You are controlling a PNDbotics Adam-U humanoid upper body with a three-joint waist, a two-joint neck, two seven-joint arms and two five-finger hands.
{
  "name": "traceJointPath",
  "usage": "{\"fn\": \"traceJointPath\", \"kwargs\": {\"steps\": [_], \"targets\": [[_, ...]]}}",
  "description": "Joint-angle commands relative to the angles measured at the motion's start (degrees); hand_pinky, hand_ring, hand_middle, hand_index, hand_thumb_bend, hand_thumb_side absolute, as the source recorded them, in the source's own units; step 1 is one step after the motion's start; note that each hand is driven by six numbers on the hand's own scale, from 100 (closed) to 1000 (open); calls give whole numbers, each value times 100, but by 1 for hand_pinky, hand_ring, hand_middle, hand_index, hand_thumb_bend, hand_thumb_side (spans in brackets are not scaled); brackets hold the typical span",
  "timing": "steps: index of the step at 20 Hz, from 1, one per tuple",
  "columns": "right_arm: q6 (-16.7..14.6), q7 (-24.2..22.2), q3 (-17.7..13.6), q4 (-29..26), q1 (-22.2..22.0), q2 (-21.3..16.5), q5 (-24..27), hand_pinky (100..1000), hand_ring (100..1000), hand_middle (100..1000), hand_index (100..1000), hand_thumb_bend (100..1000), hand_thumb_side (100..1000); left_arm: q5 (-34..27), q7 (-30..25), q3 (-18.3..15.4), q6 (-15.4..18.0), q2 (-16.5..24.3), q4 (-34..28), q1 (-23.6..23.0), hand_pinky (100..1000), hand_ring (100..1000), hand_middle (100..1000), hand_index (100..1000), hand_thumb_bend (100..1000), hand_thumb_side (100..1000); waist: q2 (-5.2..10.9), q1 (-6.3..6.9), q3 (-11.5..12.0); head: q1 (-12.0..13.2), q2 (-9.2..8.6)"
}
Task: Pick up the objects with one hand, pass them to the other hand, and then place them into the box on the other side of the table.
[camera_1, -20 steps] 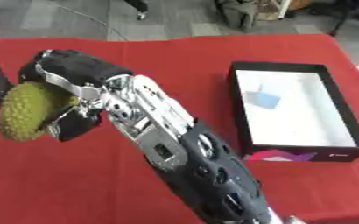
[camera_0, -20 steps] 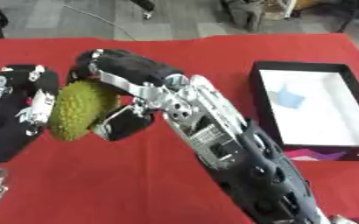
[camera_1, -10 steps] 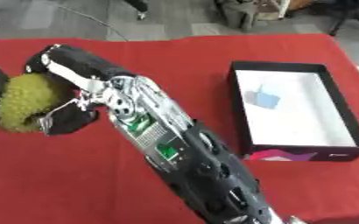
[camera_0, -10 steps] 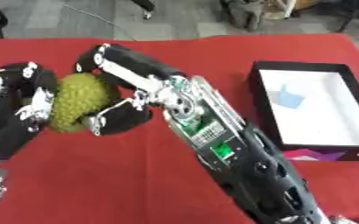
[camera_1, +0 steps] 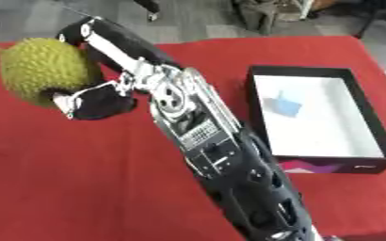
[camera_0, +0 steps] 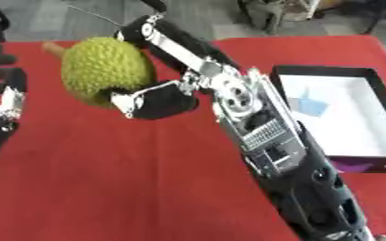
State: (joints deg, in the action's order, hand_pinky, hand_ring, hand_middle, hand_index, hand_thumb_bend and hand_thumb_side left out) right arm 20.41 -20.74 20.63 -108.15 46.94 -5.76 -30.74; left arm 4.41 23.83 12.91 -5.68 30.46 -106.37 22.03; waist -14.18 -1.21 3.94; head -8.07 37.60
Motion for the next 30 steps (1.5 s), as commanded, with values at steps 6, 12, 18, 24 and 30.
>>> {"fn": "traceJointPath", "kwargs": {"steps": [6, 12, 18, 24, 30], "targets": [[318, 545, -641, -318, -175, -745, 238, 894, 919, 527, 570, 100, 143, 131, 389, -447, -220, 448, 4, -87, 707, 732, 716, 842, 145, 847, 125, 29, -51, -13, -71], [668, 1337, -1416, -44, -560, -1520, 113, 892, 925, 535, 582, 100, 163, 135, 459, -647, -331, 627, -28, -253, 699, 712, 707, 839, 100, 791, 119, 22, -86, -221, -143], [997, 1930, -2068, 510, -966, -2038, 28, 891, 946, 543, 595, 100, 182, 151, 515, -769, -334, 659, -64, -322, 692, 702, 704, 836, 100, 724, 110, 27, -105, -460, -179], [1143, 2122, -2406, 1001, -1257, -2399, -127, 880, 944, 546, 599, 100, 149, 175, 580, -821, -330, 664, -115, -328, 692, 703, 704, 834, 100, 705, 98, 36, -107, -741, -208], [1205, 2101, -2571, 1371, -1651, -2733, -501, 860, 938, 557, 613, 100, 100, 197, 609, -841, -340, 671, -129, -316, 693, 704, 703, 834, 100, 703, 87, 29, -115, -807, -232]]}}
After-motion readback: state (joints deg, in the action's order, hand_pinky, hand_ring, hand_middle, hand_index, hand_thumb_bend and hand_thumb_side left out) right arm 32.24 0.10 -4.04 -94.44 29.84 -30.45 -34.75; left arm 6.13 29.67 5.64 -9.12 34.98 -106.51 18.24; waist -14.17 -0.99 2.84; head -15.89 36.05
